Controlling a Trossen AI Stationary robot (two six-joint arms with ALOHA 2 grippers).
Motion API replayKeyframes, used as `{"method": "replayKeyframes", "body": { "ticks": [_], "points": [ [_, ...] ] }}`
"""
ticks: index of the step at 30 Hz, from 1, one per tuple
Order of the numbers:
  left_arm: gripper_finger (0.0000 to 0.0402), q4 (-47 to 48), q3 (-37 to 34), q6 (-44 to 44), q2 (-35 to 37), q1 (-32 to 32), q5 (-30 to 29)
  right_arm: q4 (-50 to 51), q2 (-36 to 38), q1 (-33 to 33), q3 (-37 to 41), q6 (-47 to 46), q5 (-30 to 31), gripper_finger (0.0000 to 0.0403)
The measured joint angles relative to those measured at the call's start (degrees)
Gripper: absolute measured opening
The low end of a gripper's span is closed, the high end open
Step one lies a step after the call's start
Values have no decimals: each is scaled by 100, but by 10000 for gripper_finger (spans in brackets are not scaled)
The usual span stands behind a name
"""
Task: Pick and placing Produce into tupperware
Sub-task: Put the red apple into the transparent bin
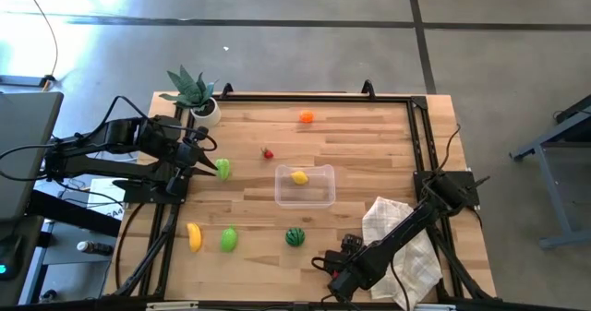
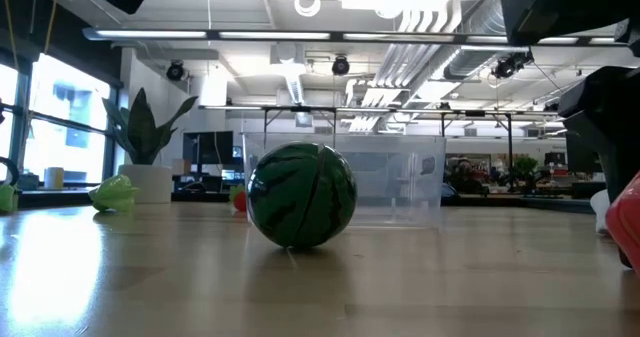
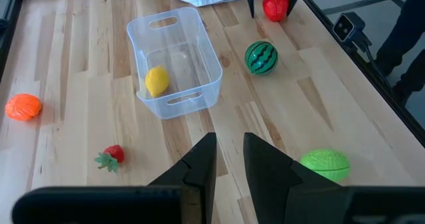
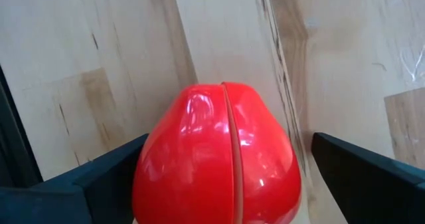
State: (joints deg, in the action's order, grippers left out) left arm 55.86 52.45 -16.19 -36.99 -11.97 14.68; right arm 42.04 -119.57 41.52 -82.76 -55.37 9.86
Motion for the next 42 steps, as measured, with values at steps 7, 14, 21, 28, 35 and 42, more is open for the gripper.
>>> {"method": "replayKeyframes", "body": {
  "ticks": [7,14,21,28,35,42],
  "points": [
    [67,-1,0,-1,0,-1,2,31,-2,0,-4,-7,9,389],
    [67,-1,0,-1,1,-2,1,38,-2,0,-4,-11,53,350],
    [67,-2,0,-1,2,-1,2,23,-4,-2,-4,-10,60,326],
    [67,-1,0,0,1,-1,2,20,-7,-2,-4,-58,69,318],
    [67,-2,0,-2,0,0,2,32,-7,0,-4,-73,94,317],
    [67,-2,0,-2,0,0,2,36,-7,1,-4,-78,108,301]
  ]
}}
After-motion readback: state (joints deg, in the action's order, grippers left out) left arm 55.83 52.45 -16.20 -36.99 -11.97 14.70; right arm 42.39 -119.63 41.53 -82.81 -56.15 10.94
